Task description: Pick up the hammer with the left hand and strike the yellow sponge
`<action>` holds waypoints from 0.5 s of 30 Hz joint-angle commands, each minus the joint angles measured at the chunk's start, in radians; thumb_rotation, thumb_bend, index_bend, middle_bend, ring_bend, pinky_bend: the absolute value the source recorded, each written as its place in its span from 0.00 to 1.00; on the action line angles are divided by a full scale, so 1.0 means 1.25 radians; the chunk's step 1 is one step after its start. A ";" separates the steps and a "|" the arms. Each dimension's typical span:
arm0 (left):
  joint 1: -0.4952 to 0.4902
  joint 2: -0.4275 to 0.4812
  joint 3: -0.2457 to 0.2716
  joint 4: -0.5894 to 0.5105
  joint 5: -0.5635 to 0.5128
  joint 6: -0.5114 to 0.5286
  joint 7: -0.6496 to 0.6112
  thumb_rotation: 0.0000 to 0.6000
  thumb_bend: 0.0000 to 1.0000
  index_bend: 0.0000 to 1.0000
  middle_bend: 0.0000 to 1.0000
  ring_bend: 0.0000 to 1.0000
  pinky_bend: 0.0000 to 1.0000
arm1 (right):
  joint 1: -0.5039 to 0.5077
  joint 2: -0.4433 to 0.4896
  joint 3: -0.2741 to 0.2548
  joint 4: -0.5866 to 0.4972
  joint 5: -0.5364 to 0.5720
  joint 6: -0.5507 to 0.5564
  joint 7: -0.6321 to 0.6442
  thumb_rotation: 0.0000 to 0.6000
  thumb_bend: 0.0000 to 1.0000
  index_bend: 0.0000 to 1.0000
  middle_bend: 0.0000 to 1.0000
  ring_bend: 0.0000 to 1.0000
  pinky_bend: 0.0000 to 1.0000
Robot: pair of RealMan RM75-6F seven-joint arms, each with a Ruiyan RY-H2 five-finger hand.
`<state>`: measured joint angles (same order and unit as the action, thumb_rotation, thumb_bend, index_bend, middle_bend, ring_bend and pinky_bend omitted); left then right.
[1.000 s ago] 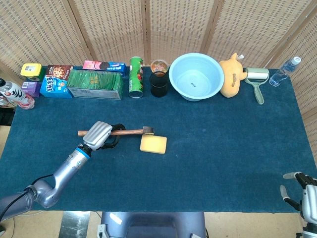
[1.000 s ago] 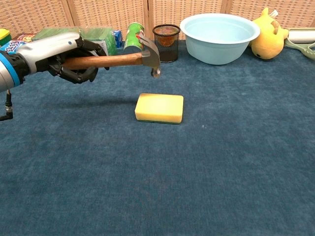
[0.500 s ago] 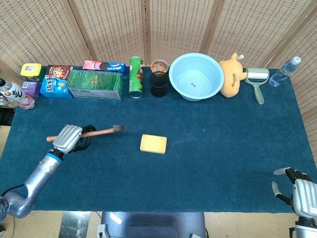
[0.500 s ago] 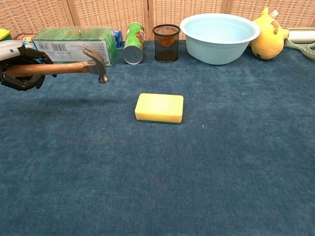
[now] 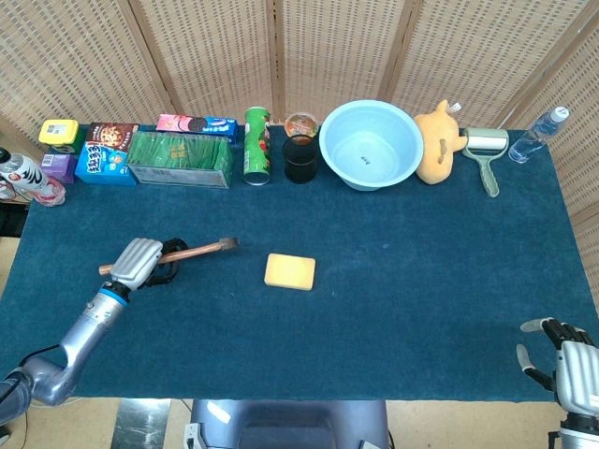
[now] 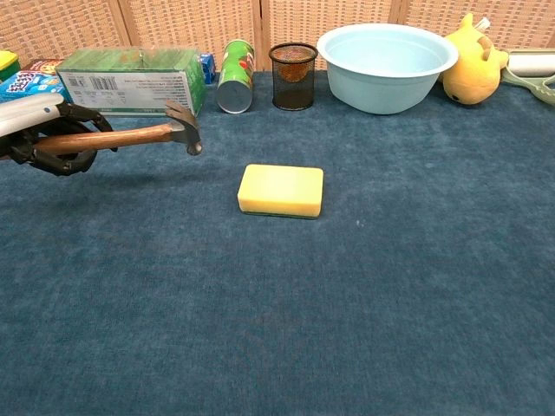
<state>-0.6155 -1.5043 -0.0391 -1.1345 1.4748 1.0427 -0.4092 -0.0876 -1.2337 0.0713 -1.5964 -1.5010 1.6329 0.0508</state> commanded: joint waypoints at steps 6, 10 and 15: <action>-0.055 -0.036 -0.006 0.004 0.017 -0.067 0.000 1.00 0.42 0.46 0.58 0.49 0.45 | -0.007 0.002 -0.002 0.003 -0.001 0.010 0.008 1.00 0.38 0.44 0.43 0.41 0.34; -0.062 -0.015 -0.004 -0.026 0.017 -0.079 0.023 1.00 0.17 0.07 0.27 0.17 0.22 | -0.010 0.004 -0.001 0.004 0.000 0.014 0.011 1.00 0.38 0.44 0.43 0.41 0.33; -0.050 0.021 -0.002 -0.067 0.015 -0.060 0.047 1.00 0.08 0.00 0.06 0.00 0.13 | -0.007 0.006 0.001 0.006 -0.002 0.012 0.012 1.00 0.38 0.44 0.43 0.41 0.33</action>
<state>-0.6857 -1.4955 -0.0440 -1.2001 1.4925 0.9534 -0.3614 -0.0973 -1.2264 0.0722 -1.5893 -1.5028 1.6480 0.0662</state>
